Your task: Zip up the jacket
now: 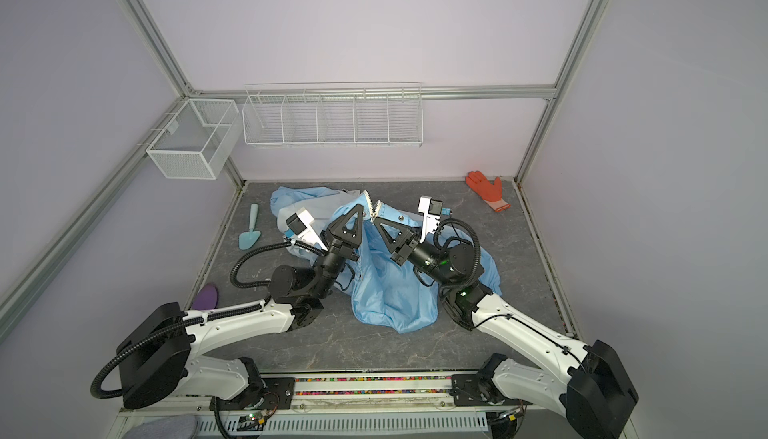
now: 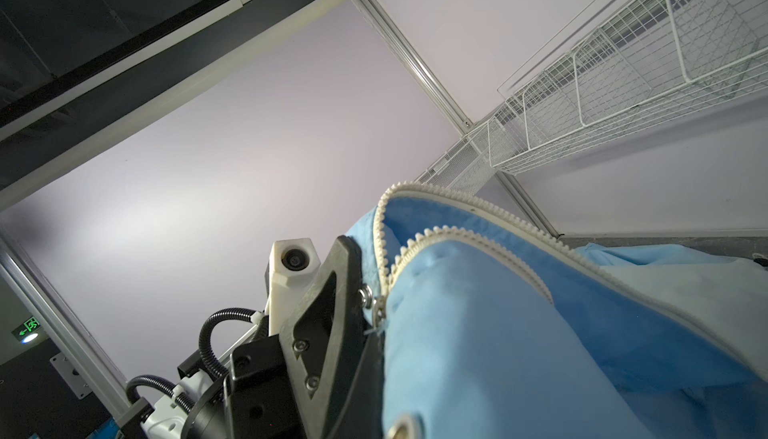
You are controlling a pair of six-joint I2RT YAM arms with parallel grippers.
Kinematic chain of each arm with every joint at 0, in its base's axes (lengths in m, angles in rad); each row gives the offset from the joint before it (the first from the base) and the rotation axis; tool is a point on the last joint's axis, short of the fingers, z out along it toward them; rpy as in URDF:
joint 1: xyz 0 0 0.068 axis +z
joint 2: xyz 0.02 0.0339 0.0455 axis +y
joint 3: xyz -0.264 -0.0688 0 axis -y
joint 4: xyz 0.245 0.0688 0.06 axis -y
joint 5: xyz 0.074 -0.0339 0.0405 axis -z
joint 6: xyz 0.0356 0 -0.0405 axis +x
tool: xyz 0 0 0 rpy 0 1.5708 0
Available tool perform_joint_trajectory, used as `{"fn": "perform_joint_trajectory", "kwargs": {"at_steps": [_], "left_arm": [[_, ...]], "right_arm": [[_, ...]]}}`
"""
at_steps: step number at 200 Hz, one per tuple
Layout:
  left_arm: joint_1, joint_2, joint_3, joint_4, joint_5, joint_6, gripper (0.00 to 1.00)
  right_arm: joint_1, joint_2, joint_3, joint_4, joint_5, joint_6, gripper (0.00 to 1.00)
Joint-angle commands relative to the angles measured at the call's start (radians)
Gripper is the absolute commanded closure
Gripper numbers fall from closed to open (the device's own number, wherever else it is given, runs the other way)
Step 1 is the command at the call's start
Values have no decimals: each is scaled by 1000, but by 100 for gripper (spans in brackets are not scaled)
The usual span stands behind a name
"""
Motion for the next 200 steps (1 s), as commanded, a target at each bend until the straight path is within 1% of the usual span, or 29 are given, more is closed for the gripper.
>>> {"fn": "perform_joint_trajectory", "kwargs": {"at_steps": [1, 25, 56, 126, 161, 200], "left_arm": [[-7, -1, 10, 29, 11, -62, 100], [-6, -35, 18, -76, 38, -85, 100], [-6, -87, 27, -177, 59, -106, 100], [4, -181, 77, -436, 88, -146, 100], [10, -232, 96, -573, 90, -143, 100], [11, -230, 102, -623, 84, -153, 100]], "right_arm": [[-28, 2, 45, 92, -41, -32, 94], [-63, 17, 64, 85, -101, -17, 94], [-97, 20, 69, 85, -147, 0, 94], [-164, 38, 90, 103, -263, 79, 94], [-192, 35, 99, 108, -292, 106, 94], [-197, 43, 106, 170, -300, 149, 94]]}}
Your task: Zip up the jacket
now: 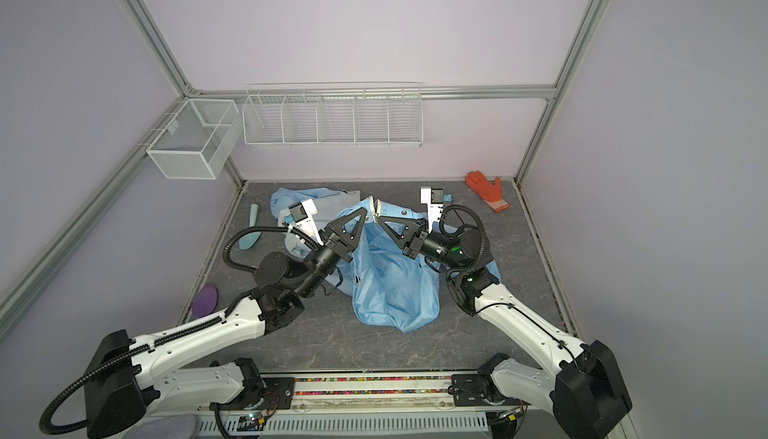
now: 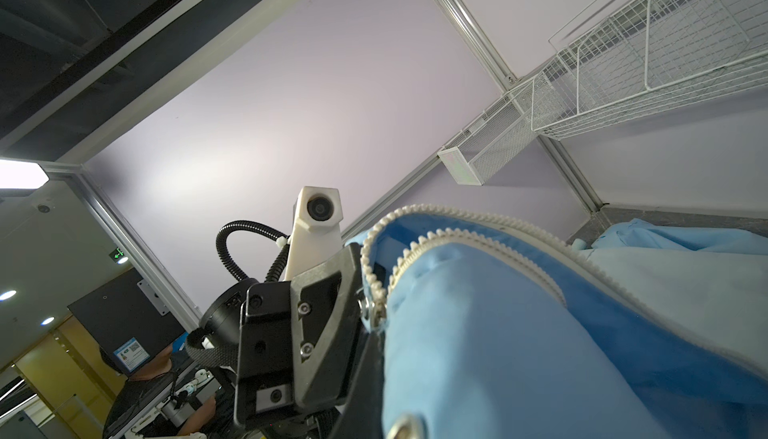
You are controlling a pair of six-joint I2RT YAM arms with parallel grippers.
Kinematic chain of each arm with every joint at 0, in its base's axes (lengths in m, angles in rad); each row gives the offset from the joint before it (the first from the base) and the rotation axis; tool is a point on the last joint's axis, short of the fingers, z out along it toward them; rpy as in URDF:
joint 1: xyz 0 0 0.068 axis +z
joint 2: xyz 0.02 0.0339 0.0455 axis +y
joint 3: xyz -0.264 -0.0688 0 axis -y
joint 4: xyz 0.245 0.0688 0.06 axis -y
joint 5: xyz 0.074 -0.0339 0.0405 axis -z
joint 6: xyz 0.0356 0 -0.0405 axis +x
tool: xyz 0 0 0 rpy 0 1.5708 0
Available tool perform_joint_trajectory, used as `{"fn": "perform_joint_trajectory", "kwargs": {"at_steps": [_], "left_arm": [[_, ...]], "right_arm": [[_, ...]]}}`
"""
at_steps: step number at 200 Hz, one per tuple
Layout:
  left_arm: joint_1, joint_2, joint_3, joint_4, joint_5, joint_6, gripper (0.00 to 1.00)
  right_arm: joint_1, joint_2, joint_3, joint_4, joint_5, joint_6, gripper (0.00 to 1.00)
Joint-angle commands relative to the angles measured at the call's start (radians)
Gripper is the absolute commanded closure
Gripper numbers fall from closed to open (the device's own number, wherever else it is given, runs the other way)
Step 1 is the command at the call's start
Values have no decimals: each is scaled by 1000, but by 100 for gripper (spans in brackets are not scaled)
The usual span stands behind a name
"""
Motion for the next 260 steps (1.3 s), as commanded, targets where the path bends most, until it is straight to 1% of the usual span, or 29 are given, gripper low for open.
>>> {"fn": "perform_joint_trajectory", "kwargs": {"at_steps": [1, 31, 58, 99, 130, 172, 185, 204, 226, 237, 246, 260], "left_arm": [[2, -14, 27, -56, 14, -11, 100], [2, 5, 38, -56, 36, -27, 100], [2, -4, 39, -104, 45, -29, 100], [1, -26, 26, -170, 38, -36, 100], [2, -42, 30, -222, 55, -26, 100], [1, -50, 52, -277, 73, -2, 100], [2, -49, 51, -271, 72, 0, 100], [2, -43, 36, -231, 51, -24, 100], [1, -22, 23, -165, 39, -63, 100], [1, -10, 24, -146, 38, -85, 94], [1, -4, 24, -133, 37, -104, 86], [1, 5, 22, -116, 32, -128, 78]], "right_arm": [[-30, -2, 49, 151, 56, 44, 94], [-31, -2, 55, 142, 62, 35, 94], [-38, -4, 65, 136, 65, 36, 94], [-63, -10, 95, 112, 34, 37, 94], [-76, -1, 121, 78, -4, 37, 94], [-79, 9, 124, 35, -16, 41, 94], [-79, 13, 156, 23, -18, 43, 93], [-68, 15, 146, 29, -8, 48, 93], [-45, 9, 136, 27, 12, 26, 93], [-36, 7, 136, 18, 18, 15, 93], [-30, 7, 122, 18, 22, 10, 94], [-24, 7, 104, 19, 29, 4, 93]]}}
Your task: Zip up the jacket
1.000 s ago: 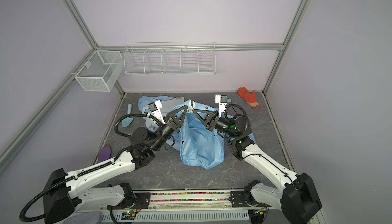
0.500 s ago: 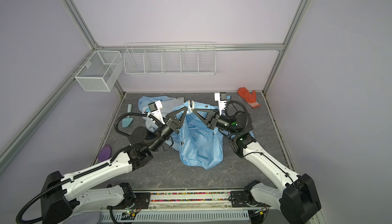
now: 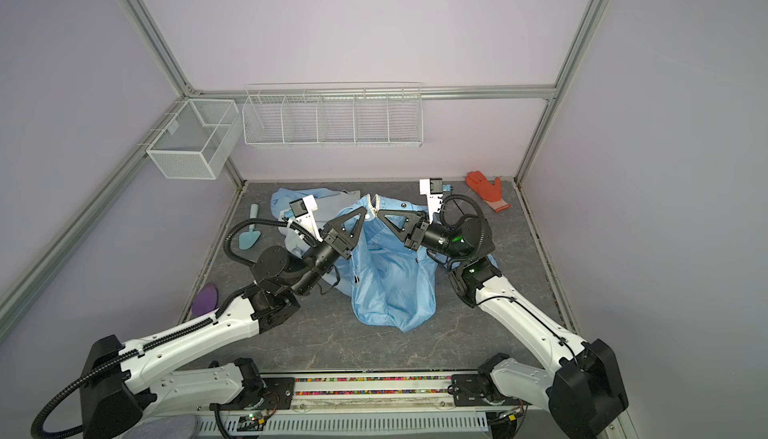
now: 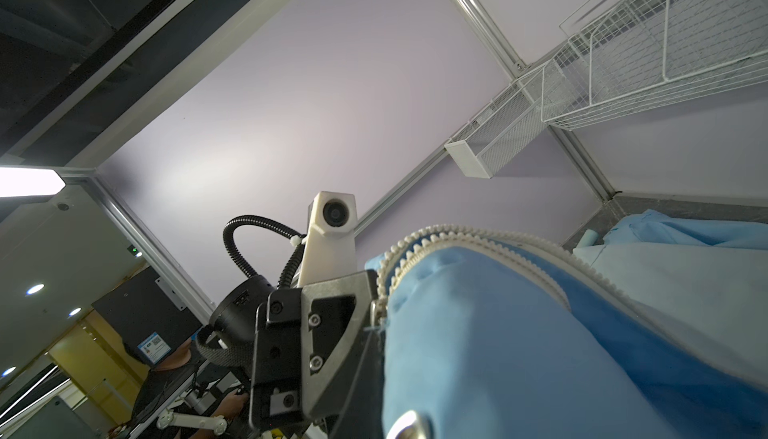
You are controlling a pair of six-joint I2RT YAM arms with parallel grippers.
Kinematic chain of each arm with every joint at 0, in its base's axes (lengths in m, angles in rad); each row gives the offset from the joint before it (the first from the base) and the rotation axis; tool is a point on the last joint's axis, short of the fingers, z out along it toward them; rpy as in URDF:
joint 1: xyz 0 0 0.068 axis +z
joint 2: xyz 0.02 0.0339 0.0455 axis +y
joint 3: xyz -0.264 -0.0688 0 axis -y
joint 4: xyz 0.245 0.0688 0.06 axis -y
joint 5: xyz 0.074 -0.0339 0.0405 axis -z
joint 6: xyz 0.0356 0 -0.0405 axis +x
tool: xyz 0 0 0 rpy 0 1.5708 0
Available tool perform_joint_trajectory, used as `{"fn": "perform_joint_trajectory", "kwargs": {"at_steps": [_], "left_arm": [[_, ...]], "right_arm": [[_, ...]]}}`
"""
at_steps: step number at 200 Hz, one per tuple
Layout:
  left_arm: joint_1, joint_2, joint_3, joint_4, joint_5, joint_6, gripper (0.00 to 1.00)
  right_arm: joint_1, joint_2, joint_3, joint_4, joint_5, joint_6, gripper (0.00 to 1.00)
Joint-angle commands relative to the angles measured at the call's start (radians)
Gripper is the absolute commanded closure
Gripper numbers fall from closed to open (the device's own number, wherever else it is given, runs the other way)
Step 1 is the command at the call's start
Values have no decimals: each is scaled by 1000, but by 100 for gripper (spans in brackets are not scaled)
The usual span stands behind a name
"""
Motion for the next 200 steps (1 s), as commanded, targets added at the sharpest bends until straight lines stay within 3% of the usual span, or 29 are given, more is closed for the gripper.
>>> {"fn": "perform_joint_trajectory", "kwargs": {"at_steps": [1, 96, 162, 200], "left_arm": [[-6, 22, -19, 20, 24, -57, 77], [-6, 50, -50, 182, -30, -171, 50], [-6, 73, -43, 240, -64, -247, 49], [-4, 97, -43, 267, -72, -280, 53]], "right_arm": [[9, -18, 16, 95, 86, -26, 93], [37, -19, -4, 109, 110, -39, 93], [60, -31, -29, 112, 117, -49, 94], [72, -44, -40, 105, 128, -64, 93]]}}
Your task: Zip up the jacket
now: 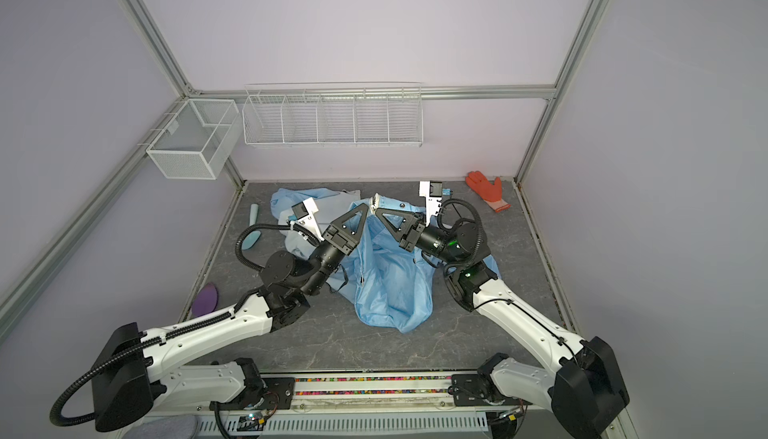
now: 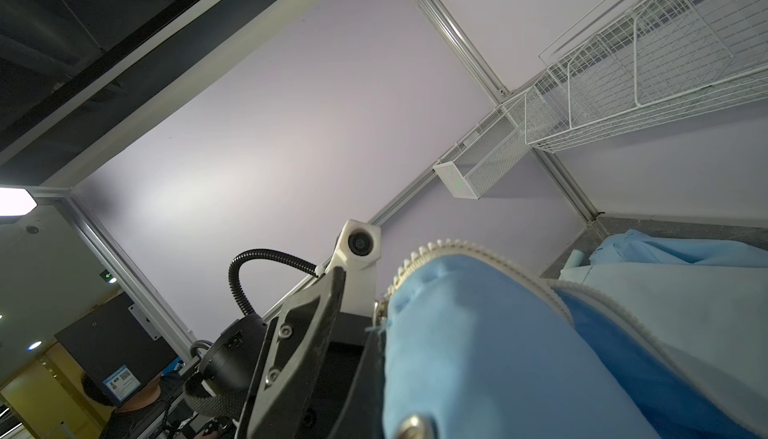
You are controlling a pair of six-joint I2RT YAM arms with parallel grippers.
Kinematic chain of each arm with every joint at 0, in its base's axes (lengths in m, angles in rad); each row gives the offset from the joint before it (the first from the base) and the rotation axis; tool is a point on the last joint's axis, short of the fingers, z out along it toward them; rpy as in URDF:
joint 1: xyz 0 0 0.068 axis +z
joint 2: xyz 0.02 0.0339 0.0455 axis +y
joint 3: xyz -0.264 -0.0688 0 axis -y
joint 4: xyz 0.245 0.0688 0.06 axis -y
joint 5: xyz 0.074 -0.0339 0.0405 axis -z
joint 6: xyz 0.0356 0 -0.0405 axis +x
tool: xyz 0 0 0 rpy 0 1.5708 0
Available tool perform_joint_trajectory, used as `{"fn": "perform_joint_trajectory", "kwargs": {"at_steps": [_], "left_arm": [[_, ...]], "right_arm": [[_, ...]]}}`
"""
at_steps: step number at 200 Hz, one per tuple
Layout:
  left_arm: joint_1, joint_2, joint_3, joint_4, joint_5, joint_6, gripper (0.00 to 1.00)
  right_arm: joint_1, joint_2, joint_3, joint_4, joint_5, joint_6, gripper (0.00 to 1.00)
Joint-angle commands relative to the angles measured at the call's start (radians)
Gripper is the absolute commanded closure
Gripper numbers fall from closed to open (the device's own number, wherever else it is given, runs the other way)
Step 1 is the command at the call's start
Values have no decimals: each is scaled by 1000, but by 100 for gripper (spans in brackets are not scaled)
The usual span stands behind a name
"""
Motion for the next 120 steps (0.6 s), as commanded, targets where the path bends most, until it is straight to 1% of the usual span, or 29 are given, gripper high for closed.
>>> {"fn": "perform_joint_trajectory", "kwargs": {"at_steps": [1, 14, 48, 87, 120], "left_arm": [[0, 16, -2, 54, -19, -40, 53], [0, 20, -2, 61, -23, -47, 57], [0, 22, -4, 73, -22, -52, 73], [0, 24, -7, 71, -9, -55, 100], [-1, 19, -4, 43, 19, -48, 100]], "right_arm": [[14, -39, -9, 77, 10, -30, 93], [16, -43, -10, 71, 13, -34, 94], [18, -58, -21, 66, 30, -45, 94], [19, -66, -23, 60, 40, -48, 94], [19, -67, -19, 55, 57, -51, 94]]}}
